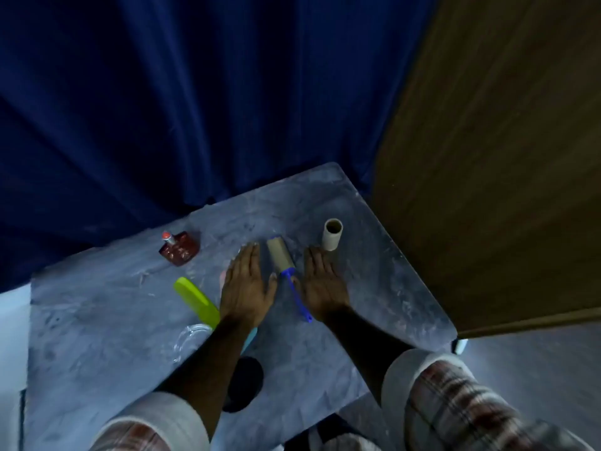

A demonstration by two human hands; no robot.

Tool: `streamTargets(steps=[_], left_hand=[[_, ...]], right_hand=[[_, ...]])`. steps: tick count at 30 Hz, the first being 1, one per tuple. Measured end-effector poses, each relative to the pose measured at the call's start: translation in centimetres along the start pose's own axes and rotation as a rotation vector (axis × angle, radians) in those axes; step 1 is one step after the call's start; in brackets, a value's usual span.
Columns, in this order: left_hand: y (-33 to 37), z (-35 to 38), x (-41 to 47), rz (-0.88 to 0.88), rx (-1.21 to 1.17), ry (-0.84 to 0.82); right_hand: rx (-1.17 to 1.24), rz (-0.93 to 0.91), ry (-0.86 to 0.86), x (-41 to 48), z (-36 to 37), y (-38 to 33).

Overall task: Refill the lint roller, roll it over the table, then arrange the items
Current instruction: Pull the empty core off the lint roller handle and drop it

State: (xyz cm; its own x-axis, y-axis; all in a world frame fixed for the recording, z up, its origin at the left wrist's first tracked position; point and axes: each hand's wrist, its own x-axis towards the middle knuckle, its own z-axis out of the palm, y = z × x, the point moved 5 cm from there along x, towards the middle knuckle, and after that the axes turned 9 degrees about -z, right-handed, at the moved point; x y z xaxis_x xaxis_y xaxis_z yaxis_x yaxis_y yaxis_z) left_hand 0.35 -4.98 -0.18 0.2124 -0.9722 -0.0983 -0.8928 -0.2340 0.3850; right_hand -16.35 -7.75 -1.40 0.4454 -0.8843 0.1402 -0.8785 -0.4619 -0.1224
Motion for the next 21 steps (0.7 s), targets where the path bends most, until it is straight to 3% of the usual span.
streamTargets(steps=[4, 10, 15, 18, 21], left_hand=[[0.6, 0.5, -0.2, 0.017, 0.032, 0.026], [0.2, 2.0, -0.1, -0.025, 0.032, -0.076], [-0.6, 2.5, -0.1, -0.087, -0.055, -0.075], [-1.5, 2.0, 0.2, -0.26, -0.325, -0.025], [-2.3, 1.1, -0.1, -0.584, -0.828, 0.052]], right_hand=[[0.022, 0.044, -0.151, -0.3, 1.1, -0.3], [0.071, 0.069, -0.322, 0.3, 3.2, -1.1], [0.127, 0.136, -0.35, 1.0, 3.9, -1.0], [0.189, 0.138, -0.28, 1.5, 2.4, -0.7], [0.311, 0.065, -0.188, 2.1, 0.0, -0.8]])
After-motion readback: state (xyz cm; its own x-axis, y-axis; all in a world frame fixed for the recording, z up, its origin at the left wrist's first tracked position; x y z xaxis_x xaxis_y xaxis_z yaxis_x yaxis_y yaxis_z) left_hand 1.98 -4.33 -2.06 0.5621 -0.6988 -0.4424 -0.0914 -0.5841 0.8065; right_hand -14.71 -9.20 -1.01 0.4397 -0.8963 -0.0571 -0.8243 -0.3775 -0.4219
